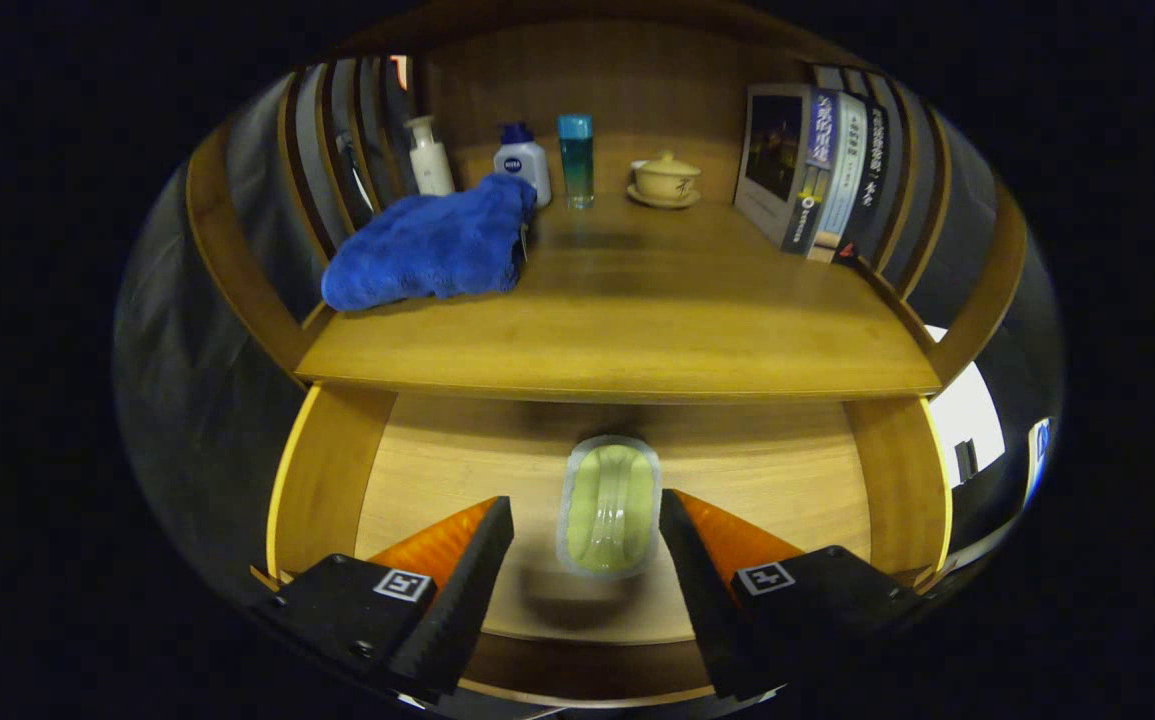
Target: Pull open the drawer, take out the items inside it, and place them on the countertop above the cabinet.
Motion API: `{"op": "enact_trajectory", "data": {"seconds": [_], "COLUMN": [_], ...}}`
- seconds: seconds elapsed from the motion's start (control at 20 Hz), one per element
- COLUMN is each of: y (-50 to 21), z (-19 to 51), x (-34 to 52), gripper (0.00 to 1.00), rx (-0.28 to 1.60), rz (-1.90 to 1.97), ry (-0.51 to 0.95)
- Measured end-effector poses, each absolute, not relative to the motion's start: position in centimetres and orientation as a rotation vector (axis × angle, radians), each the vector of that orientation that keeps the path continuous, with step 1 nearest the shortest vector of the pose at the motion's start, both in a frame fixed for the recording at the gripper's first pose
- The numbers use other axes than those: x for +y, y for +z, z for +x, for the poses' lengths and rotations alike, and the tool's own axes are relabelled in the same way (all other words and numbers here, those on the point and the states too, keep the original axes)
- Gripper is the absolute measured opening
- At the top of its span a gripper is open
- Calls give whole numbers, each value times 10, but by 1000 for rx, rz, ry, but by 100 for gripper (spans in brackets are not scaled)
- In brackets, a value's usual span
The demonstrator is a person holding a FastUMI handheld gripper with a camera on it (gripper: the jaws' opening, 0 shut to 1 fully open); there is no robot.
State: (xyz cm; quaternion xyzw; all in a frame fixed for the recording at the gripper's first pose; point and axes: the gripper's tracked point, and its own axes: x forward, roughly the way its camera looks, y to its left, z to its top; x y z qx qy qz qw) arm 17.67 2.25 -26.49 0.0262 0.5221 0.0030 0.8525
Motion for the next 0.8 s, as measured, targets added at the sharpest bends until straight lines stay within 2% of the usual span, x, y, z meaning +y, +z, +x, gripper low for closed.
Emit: {"op": "enact_trajectory", "data": {"seconds": [0.25,0.35,0.45,0.65,0.7,0.8], "y": [-297,-305,-309,-318,-321,-323], "z": [182,185,188,190,188,187], "x": [20,16,14,12,13,14], "gripper": [87,75,68,67,64,48], "rx": [1224,1239,1233,1245,1256,1268], "rz": [111,107,123,124,125,127], "ry": [-35,-49,-70,-85,-87,-86]}}
